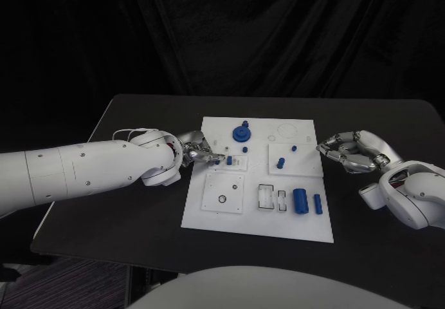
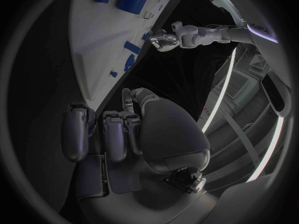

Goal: Assemble the parts on the task board

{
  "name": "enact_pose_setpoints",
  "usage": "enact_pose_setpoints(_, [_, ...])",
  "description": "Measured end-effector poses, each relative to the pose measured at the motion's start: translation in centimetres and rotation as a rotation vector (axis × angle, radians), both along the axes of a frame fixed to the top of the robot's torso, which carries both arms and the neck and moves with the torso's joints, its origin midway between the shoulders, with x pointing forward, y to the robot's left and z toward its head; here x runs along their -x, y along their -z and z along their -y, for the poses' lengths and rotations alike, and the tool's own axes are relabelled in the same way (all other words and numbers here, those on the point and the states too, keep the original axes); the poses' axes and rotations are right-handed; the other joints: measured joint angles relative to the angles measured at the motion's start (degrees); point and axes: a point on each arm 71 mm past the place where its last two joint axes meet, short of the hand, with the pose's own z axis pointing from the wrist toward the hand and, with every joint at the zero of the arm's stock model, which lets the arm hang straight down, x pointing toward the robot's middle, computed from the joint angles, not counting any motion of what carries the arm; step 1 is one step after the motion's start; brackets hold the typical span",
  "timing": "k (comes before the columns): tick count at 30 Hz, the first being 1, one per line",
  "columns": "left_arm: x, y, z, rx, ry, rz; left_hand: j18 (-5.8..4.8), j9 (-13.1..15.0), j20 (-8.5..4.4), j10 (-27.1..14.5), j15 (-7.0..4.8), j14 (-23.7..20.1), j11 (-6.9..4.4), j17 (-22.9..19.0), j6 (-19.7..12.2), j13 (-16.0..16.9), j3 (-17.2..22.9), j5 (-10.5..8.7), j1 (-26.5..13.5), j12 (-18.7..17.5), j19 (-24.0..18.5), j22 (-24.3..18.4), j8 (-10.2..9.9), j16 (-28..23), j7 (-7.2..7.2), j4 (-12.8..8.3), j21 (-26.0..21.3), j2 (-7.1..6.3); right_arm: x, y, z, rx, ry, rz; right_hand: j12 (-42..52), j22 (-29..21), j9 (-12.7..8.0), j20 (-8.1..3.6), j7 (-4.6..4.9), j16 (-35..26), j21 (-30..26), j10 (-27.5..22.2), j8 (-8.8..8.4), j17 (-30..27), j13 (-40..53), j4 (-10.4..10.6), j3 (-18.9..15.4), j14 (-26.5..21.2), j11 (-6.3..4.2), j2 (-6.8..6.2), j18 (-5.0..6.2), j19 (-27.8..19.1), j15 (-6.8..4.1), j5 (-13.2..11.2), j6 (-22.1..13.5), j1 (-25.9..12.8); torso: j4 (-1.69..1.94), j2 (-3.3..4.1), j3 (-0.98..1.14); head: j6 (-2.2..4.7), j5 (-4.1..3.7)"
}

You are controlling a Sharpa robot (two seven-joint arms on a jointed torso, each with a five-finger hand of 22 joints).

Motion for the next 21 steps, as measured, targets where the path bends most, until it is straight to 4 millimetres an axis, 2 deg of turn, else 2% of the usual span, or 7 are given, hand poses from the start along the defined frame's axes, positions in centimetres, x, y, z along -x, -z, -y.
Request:
enact_pose_setpoints(3, [-0.02,0.0,-0.01,-0.001,0.0,0.0,0.0,-0.1,0.0,0.0,0.0,0.0,0.0,0.0,-0.1,0.0,-0.9,-0.51,-0.5,0.0,0.0,0.0,0.0,0.0,0.11,0.8,-0.3,0.07,0.0,0.0,0.0,0.0,0.0,0.0,0.0,0.0,0.0,0.0,0.0,0.0,0.0,0.0,0.0,0.0,0.0,0.0,0.0,0.0,0.0,0.0,0.0,0.0,0.0,0.0,0.0,0.0,0.01,0.0,0.0,0.0,-0.01])
enact_pose_setpoints(6, [-0.04,-0.01,-0.02,-0.002,0.0,0.001,0.0,-0.2,0.0,0.0,0.0,0.0,0.0,0.0,-0.3,0.0,-3.1,-1.07,-1.9,0.0,0.0,0.0,-0.3,0.0,0.31,2.3,-0.5,0.97,-0.01,0.01,-0.01,0.0,0.0,-0.001,0.0,0.0,0.0,0.0,0.0,0.0,0.0,0.0,0.0,0.0,0.0,0.0,0.0,0.0,0.0,0.0,0.01,0.0,0.0,0.0,0.0,0.0,0.01,0.0,0.0,0.0,-0.01])
enact_pose_setpoints(8, [-0.06,-0.01,-0.04,-0.002,-0.001,0.001,0.0,-0.4,0.0,0.0,0.0,0.0,0.0,0.0,-0.3,0.0,-3.7,-1.07,-2.0,0.0,0.0,0.0,-0.4,0.0,0.31,2.6,-0.5,1.11,-0.01,0.01,-0.02,0.0,-0.001,-0.001,0.0,0.0,0.0,0.0,0.0,0.0,0.0,0.0,0.0,0.0,0.0,0.0,0.0,0.0,0.0,0.0,0.0,0.0,0.0,0.0,0.0,0.0,0.01,0.0,0.0,0.0,-0.01])
enact_pose_setpoints(13, [-0.13,-0.02,-0.13,-0.003,-0.004,0.003,0.0,-0.4,0.2,0.2,0.21,0.2,0.19,0.0,-0.5,0.0,-6.4,-1.07,-4.6,0.0,-0.2,0.0,-0.4,0.0,0.52,2.7,-0.7,2.53,-0.02,0.02,-0.04,0.0,-0.001,-0.002,0.0,0.0,0.0,0.0,0.0,0.0,0.0,0.0,0.0,0.0,0.0,0.0,0.0,0.0,0.0,0.0,0.0,0.0,0.0,0.0,0.0,0.0,0.01,0.0,0.0,0.0,0.09])
enact_pose_setpoints(17, [-0.16,-0.06,-0.16,0.004,-0.005,0.014,0.0,-0.1,0.2,0.0,0.36,0.1,0.39,0.0,-1.3,0.0,-9.1,-1.29,-7.5,0.0,-0.2,0.0,-0.4,0.0,0.98,2.8,-0.7,4.92,-0.03,0.02,-0.04,0.0,-0.002,-0.002,0.0,0.0,0.0,0.0,0.0,0.0,0.0,0.0,0.0,0.0,0.0,0.0,0.0,0.0,0.0,0.0,0.0,0.0,0.0,0.0,0.0,0.0,0.01,0.03,-0.01,0.0,0.1])
enact_pose_setpoints(21, [-0.19,-0.19,-0.2,0.029,-0.005,0.052,0.0,2.0,0.2,0.0,0.42,0.0,0.39,0.0,-2.0,0.0,-11.9,-0.14,-9.4,0.0,-0.2,0.0,1.4,0.0,0.7,2.8,-0.2,6.8,-0.03,0.02,-0.03,0.0,-0.001,-0.002,0.0,0.0,0.0,0.0,0.0,0.0,0.0,0.0,0.0,0.0,0.0,0.0,0.0,0.0,0.0,0.0,0.0,0.0,0.0,0.0,0.0,0.0,0.04,0.04,-0.02,0.0,0.01])
